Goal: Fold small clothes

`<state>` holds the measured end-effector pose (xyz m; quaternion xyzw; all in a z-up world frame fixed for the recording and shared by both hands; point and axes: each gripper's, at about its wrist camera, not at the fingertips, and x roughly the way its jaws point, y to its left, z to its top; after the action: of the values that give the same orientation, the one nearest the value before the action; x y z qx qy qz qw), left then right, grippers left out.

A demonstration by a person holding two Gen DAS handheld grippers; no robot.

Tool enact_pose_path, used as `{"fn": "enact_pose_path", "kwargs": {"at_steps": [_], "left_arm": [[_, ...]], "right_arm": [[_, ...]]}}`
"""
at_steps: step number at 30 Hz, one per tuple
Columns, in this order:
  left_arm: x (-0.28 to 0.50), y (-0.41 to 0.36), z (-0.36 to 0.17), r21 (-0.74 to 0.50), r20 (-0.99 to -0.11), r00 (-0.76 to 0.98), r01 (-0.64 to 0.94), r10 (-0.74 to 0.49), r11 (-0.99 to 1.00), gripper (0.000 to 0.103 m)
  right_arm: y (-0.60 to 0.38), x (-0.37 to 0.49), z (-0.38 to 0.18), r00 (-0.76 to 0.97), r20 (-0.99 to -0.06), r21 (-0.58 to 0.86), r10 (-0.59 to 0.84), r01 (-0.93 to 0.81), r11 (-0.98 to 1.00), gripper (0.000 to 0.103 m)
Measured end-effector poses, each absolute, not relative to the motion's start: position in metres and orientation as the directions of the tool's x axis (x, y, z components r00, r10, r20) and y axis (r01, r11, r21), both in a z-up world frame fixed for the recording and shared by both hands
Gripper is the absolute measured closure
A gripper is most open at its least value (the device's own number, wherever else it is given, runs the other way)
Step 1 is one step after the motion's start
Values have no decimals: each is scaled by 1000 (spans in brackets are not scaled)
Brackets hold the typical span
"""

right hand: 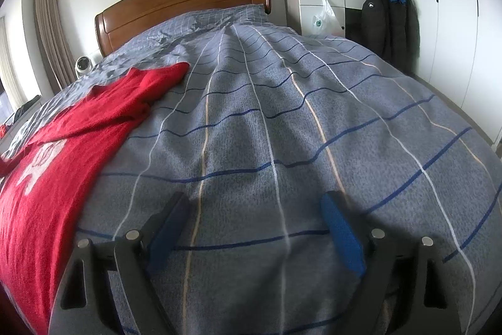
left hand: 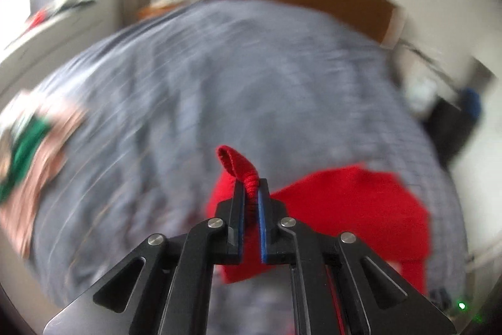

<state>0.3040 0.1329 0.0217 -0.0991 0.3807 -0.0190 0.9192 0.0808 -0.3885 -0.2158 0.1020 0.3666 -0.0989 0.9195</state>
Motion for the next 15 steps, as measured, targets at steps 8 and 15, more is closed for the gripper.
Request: {"fn": "enact_pose_path", "kwargs": {"at_steps": [8, 15], "left_arm": [[333, -86, 24, -196, -711, 601, 331, -366, 923, 38], [306, -55, -32, -144, -734, 614, 279, -292, 949, 17]], "right_arm": [[-390, 81, -217, 712, -695, 118, -104, 256, 959, 17], [-390, 80, -217, 717, -690, 125, -99, 252, 960, 17]]}}
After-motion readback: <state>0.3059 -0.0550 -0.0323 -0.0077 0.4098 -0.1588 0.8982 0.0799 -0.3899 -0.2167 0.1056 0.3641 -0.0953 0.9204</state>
